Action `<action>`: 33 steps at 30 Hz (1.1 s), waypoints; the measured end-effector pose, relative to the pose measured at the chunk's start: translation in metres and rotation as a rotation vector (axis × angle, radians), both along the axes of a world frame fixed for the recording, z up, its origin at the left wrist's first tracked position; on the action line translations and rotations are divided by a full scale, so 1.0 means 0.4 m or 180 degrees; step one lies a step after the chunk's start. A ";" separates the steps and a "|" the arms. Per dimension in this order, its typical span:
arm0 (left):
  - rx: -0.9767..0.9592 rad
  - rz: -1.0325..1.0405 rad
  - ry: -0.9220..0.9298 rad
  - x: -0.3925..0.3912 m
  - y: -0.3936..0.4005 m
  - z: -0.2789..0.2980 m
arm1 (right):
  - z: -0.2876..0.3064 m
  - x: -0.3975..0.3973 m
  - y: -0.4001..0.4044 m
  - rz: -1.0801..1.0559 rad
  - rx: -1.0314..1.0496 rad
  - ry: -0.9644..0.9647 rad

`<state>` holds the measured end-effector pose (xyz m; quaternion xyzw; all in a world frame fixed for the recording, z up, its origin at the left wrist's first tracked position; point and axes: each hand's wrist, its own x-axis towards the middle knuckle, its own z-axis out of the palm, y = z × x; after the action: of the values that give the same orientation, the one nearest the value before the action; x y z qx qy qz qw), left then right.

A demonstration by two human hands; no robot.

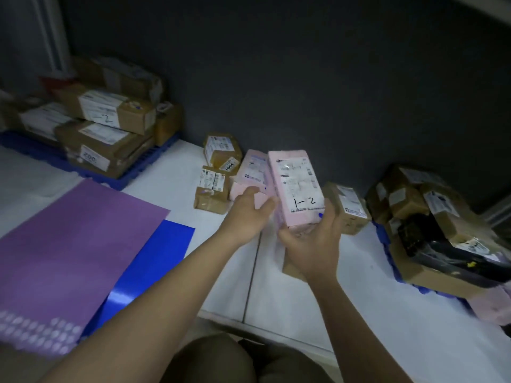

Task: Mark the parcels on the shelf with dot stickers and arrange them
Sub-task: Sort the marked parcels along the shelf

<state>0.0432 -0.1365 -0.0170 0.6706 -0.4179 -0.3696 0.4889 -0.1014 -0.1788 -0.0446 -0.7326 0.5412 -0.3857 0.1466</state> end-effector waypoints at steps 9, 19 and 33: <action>-0.0389 0.0522 0.1198 0.240 0.213 0.052 | 0.071 0.319 0.156 0.1393 -0.0078 -0.0468; -0.0797 0.1893 0.1205 0.565 0.349 0.050 | 0.085 0.727 0.239 0.2499 0.0709 -0.0818; -0.0461 0.2784 0.0973 0.969 0.280 -0.053 | 0.015 0.996 -0.032 0.1687 -0.0148 0.0283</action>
<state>0.4307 -0.0245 -0.0383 0.6858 -0.0440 -0.1932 0.7003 0.2971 -0.1914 -0.0388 -0.8681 0.3274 -0.3138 0.2017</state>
